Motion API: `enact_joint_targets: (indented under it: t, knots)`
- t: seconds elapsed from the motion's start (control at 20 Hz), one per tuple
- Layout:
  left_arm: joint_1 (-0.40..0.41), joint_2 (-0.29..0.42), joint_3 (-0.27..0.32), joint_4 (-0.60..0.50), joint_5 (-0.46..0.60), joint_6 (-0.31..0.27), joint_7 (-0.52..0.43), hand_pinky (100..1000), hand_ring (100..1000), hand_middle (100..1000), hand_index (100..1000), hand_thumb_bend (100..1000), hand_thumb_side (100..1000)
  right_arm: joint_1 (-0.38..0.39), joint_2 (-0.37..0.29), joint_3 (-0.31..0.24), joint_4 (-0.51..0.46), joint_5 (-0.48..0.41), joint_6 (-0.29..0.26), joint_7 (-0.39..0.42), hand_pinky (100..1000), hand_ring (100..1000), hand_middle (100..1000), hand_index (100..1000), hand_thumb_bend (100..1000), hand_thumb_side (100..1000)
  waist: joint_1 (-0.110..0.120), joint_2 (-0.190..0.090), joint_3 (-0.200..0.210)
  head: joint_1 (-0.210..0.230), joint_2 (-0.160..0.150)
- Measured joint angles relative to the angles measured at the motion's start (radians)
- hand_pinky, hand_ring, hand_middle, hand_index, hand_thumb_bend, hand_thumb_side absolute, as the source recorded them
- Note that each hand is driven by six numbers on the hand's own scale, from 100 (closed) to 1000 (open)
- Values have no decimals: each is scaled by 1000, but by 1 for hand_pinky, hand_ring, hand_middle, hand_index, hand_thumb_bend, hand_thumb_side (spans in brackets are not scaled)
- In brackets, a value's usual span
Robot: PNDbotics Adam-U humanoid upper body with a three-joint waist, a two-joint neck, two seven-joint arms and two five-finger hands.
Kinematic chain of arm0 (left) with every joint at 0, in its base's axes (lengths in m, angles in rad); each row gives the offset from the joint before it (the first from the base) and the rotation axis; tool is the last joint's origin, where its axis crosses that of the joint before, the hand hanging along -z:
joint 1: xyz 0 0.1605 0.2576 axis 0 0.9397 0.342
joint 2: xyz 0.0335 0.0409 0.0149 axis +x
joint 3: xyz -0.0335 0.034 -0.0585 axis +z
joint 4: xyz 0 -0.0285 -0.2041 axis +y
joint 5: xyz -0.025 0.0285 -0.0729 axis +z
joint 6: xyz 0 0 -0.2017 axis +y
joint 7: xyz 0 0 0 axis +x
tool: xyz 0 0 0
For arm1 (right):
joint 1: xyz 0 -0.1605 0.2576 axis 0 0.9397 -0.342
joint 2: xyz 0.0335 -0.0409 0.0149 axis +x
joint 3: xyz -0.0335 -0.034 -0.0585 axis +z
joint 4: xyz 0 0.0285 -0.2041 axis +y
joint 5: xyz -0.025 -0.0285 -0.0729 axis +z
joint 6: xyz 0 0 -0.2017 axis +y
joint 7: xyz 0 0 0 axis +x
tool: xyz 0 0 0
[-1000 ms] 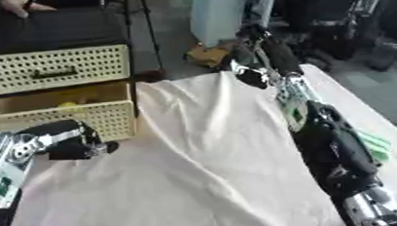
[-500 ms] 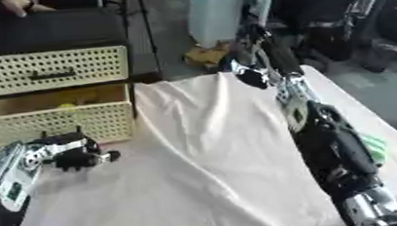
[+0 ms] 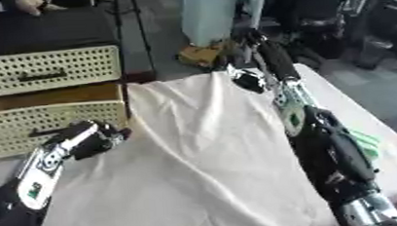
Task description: Pick up objects from table and place into drawer.
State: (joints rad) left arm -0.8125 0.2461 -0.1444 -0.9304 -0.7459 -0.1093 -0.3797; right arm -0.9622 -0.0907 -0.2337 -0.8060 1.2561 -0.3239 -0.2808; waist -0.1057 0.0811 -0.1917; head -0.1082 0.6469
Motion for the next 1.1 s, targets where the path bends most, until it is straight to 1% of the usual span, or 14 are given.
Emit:
enact_joint_targets:
  t: [0.05,0.25,0.4,0.5,0.65,0.8,0.95,1.1]
  knots:
    - [-11,0,0,0,10,-1,11,412,550,645,788,375,1000,0,0,0,-1,0,-1,0,826,911,854,839,100,406,0,0,-4,1,-1]
    - [-11,-1,6,10,38,5,51,416,577,701,816,372,1000,-5,7,0,-1,0,-3,0,826,911,854,840,100,406,-1,5,-14,2,-8]
    - [-12,-6,12,22,49,16,87,427,608,760,830,372,1000,-6,8,0,-1,0,-4,0,826,911,853,840,100,406,-1,7,-22,3,-8]
    - [-17,-9,17,33,50,27,112,427,614,777,839,370,1000,-6,9,2,-1,0,-6,0,826,912,853,840,100,406,-1,13,-30,5,-12]
    - [-24,-9,28,53,50,43,150,426,616,788,842,366,1000,-9,20,6,-1,0,-10,0,826,912,853,840,100,405,-4,19,-45,11,-19]
    - [-32,-8,40,73,50,54,195,434,619,788,822,365,1000,-16,31,6,-2,0,-14,1,826,912,853,840,100,405,-7,24,-61,16,-26]
    - [-34,1,47,85,39,61,249,439,613,777,813,368,1000,-16,34,6,-2,0,-16,1,826,913,853,840,100,406,-5,26,-64,19,-30]
    - [-37,11,56,96,17,82,311,440,612,780,828,366,1000,-16,34,6,-2,0,-16,1,826,913,853,840,100,406,-3,26,-68,19,-34]
